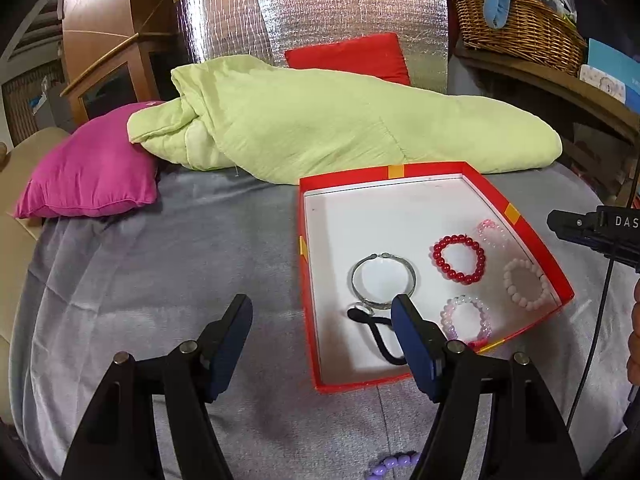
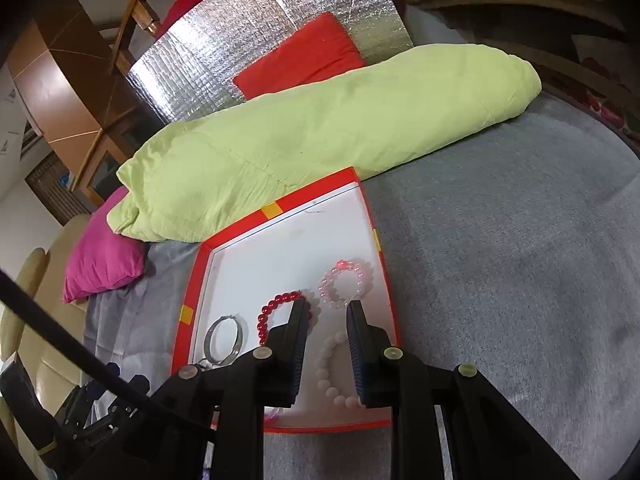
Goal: Organize jewelry
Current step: 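Move the left tool toward the purple bracelet while the right tool approaches the dark red band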
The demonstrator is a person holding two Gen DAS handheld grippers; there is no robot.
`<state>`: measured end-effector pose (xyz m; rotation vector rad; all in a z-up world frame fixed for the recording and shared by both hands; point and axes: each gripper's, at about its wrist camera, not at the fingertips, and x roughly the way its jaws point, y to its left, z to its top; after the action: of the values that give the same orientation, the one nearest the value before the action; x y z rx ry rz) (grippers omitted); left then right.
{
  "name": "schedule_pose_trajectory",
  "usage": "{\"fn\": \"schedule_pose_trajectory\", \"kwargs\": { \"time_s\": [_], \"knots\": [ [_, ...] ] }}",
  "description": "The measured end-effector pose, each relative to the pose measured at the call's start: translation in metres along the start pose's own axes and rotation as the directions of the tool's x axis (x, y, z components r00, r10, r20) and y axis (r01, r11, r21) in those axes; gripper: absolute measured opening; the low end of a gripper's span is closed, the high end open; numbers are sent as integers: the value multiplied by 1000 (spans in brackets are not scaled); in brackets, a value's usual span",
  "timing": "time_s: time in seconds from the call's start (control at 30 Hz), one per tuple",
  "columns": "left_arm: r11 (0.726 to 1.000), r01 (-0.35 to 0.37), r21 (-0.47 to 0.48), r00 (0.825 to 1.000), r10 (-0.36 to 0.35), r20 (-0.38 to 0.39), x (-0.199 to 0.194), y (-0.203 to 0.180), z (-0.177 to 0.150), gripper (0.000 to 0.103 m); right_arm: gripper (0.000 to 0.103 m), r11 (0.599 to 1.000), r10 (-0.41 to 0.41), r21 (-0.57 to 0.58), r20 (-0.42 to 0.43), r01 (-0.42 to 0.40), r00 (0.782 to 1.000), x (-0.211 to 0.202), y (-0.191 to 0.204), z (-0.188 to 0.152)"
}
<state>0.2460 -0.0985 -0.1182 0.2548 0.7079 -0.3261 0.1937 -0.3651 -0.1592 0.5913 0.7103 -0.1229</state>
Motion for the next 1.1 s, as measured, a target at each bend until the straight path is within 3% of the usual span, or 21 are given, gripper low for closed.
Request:
{"fn": "schedule_pose_trajectory", "kwargs": {
  "time_s": [0.57,1.1],
  "knots": [
    [999,-48,24,999,48,-10,-21,24,-16,77,22,992,18,-125,20,-15,1000,-38,30,-31],
    [991,-83,-104,994,75,-83,-49,45,-69,77,22,996,13,-87,-53,-18,999,-75,8,-87]
  ]
}}
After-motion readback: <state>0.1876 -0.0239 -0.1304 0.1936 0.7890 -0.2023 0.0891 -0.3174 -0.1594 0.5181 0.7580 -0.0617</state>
